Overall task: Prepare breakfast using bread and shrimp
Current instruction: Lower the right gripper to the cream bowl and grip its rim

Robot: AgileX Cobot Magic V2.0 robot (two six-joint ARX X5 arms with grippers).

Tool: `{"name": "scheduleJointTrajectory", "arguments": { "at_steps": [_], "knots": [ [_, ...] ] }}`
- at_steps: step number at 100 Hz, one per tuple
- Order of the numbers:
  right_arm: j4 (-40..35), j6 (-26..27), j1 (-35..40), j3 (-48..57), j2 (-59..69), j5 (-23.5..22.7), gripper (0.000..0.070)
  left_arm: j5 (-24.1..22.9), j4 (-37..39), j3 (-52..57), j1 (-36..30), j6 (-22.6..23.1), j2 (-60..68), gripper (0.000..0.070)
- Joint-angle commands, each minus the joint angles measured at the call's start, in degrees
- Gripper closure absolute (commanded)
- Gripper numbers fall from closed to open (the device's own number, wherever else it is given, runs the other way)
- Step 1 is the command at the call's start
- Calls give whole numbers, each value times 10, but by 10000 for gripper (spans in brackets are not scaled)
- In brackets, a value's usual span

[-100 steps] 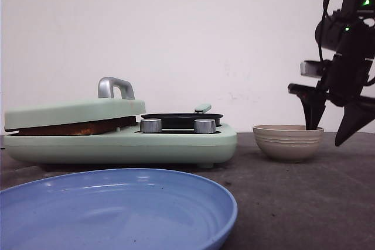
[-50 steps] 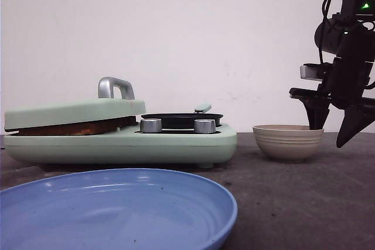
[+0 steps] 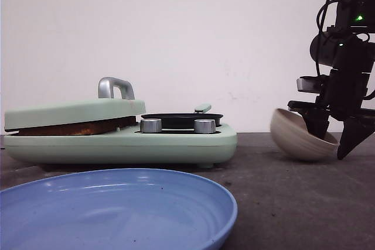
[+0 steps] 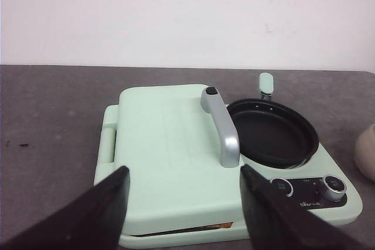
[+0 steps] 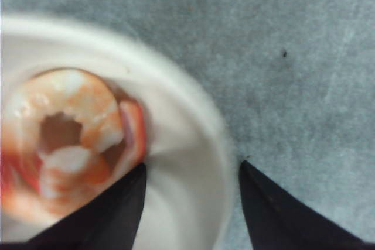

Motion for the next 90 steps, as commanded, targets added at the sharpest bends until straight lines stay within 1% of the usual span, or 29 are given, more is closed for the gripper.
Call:
{"name": "scheduleJointTrajectory", "arguments": {
  "at_steps": [1, 11, 14, 17, 21, 26, 35, 65, 80, 90],
  "knots": [
    [1, -6, 5, 9, 13, -7, 392, -3, 7, 5, -1, -1, 2, 386],
    [3, 0, 7, 9, 13, -17, 394, -3, 7, 5, -1, -1, 2, 386],
    [5, 3, 8, 9, 13, -17, 404, -3, 7, 5, -1, -1, 2, 386],
    [8, 3, 9, 9, 13, -18, 440, -3, 7, 5, -1, -1, 2, 386],
    [10, 3, 10, 9, 13, -20, 507, -3, 7, 5, -1, -1, 2, 386],
    [11, 3, 10, 9, 13, -33, 585, -3, 7, 5, -1, -1, 2, 386],
    [11, 4, 12, 9, 13, -46, 697, -3, 7, 5, -1, 0, 2, 386],
    [16, 5, 17, 9, 13, -51, 700, -3, 6, 5, -1, 1, 2, 386],
    [23, 8, 17, 9, 10, -73, 700, -3, 6, 5, -1, 1, 2, 386],
    [32, 14, 17, 9, 0, -80, 700, -4, 6, 5, -1, 1, 2, 386]
  ]
}}
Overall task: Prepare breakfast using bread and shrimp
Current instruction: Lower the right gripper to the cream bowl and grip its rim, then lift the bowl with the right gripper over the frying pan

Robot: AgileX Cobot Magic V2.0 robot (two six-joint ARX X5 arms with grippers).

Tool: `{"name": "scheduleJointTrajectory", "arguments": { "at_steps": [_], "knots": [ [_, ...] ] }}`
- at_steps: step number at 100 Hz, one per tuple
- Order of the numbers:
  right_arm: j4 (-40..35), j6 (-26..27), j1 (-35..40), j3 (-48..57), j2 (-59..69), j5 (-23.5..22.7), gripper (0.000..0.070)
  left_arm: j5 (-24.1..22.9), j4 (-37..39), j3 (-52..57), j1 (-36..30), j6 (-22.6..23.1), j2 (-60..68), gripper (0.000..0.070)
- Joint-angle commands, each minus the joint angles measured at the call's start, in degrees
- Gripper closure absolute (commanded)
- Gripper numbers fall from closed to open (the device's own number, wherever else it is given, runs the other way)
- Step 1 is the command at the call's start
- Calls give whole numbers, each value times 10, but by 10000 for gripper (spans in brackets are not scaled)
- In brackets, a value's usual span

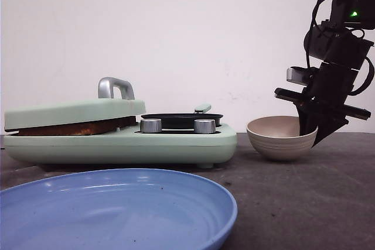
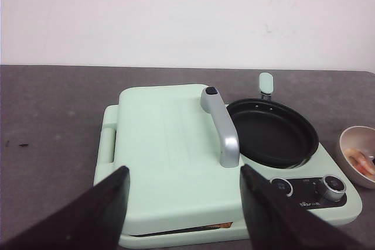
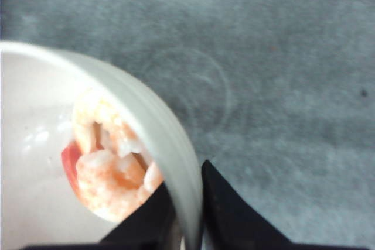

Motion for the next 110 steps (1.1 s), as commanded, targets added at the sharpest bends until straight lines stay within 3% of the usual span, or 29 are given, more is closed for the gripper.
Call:
{"name": "scheduleJointTrajectory", "arguments": {
  "at_steps": [1, 30, 60, 84, 110],
  "knots": [
    [2, 3, 4, 2, 3, -3, 700, -4, 6, 5, -1, 1, 2, 386],
    [71, 47, 8, 3, -57, -73, 700, -3, 6, 5, -1, 1, 3, 386],
    [188, 103, 57, 3, -87, -84, 700, -3, 6, 5, -1, 0, 3, 386],
    [317, 113, 116, 3, -62, -21, 700, -2, 6, 5, -1, 1, 3, 386],
    [418, -23, 177, 3, -23, 83, 700, -1, 6, 5, -1, 0, 3, 387]
  ]
}}
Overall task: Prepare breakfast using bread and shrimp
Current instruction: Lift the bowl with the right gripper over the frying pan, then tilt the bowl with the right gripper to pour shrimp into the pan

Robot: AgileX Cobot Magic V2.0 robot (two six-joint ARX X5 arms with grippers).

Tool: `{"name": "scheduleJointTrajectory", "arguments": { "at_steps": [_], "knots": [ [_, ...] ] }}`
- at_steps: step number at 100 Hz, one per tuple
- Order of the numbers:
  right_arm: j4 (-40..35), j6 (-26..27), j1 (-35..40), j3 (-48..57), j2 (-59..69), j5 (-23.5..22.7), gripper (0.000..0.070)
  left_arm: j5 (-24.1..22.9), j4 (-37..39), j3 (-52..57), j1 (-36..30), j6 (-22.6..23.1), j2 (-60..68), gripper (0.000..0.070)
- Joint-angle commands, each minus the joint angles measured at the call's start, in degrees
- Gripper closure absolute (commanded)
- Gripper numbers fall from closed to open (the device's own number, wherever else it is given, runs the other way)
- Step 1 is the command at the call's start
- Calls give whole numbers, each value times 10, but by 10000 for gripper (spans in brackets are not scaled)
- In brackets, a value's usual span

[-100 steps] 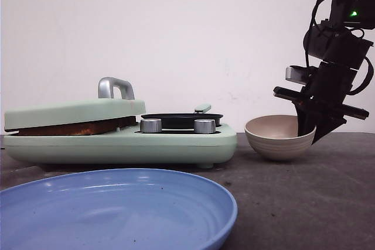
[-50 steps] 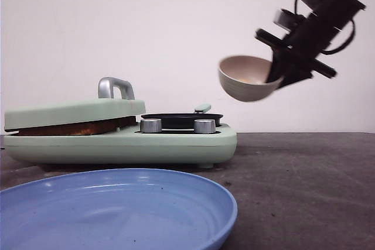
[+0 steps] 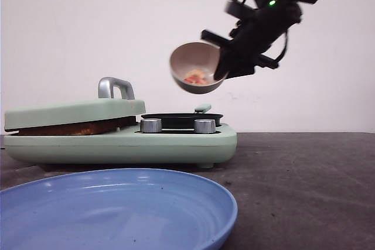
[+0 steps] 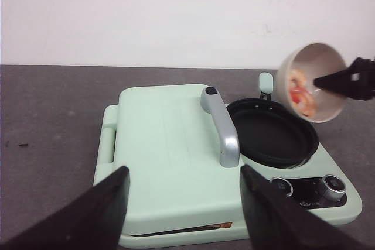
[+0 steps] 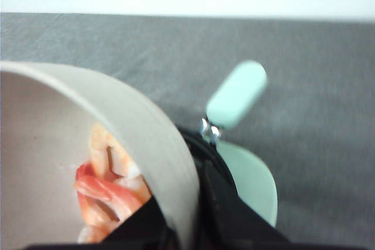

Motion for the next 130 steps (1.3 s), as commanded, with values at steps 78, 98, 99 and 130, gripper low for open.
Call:
{"name": "scheduleJointTrajectory", "arguments": {
  "at_steps": [78, 98, 99, 130],
  "knots": [
    [236, -400, 96, 3, 65, 269, 700, 3, 4, 5, -1, 23, 2, 387],
    [304, -417, 99, -14, 66, 282, 700, 3, 3, 5, -1, 23, 2, 387],
    [311, -417, 99, -16, 66, 285, 700, 3, 3, 5, -1, 23, 2, 387],
    [431, -446, 103, -75, 66, 291, 700, 7, 3, 5, -1, 24, 2, 387]
  ]
}}
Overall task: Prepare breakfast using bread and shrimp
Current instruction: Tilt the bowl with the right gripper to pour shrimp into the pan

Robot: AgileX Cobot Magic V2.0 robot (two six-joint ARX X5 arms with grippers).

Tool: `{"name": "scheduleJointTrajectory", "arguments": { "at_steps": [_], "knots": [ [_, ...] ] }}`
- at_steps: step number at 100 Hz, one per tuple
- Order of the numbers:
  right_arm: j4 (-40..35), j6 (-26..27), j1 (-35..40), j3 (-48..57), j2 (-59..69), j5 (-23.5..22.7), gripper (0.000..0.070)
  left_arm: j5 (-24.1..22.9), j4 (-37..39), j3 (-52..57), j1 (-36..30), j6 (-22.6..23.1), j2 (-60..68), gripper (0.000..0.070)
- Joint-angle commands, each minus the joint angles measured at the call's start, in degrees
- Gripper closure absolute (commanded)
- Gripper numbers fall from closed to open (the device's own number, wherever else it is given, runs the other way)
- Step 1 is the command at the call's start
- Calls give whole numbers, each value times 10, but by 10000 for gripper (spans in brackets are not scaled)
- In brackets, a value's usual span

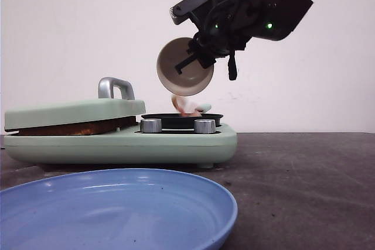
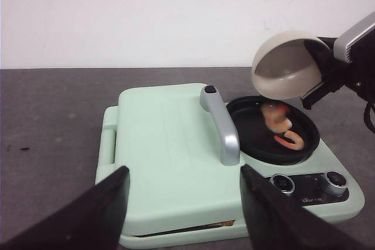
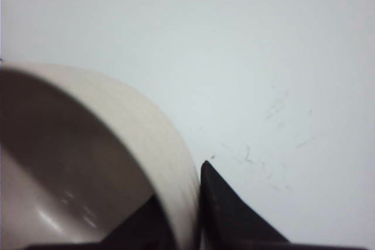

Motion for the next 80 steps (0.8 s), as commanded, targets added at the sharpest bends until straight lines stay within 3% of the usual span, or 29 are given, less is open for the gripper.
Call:
{"name": "scheduleJointTrajectory", "arguments": {
  "at_steps": [1, 28, 53, 68, 80],
  "knots": [
    [19, -5, 5, 0, 10, 2, 700, 3, 4, 5, -1, 7, 2, 387],
    [57, 19, 5, -5, 10, -2, 700, 2, 3, 5, -1, 7, 2, 387],
    [55, 87, 7, -4, 6, 15, 700, 2, 3, 5, -1, 7, 3, 387],
    [-56, 158, 3, -4, -37, 23, 700, 2, 3, 5, -1, 7, 3, 387],
    [-165, 234, -10, -4, -89, 3, 700, 2, 3, 5, -1, 7, 3, 387]
  ]
}}
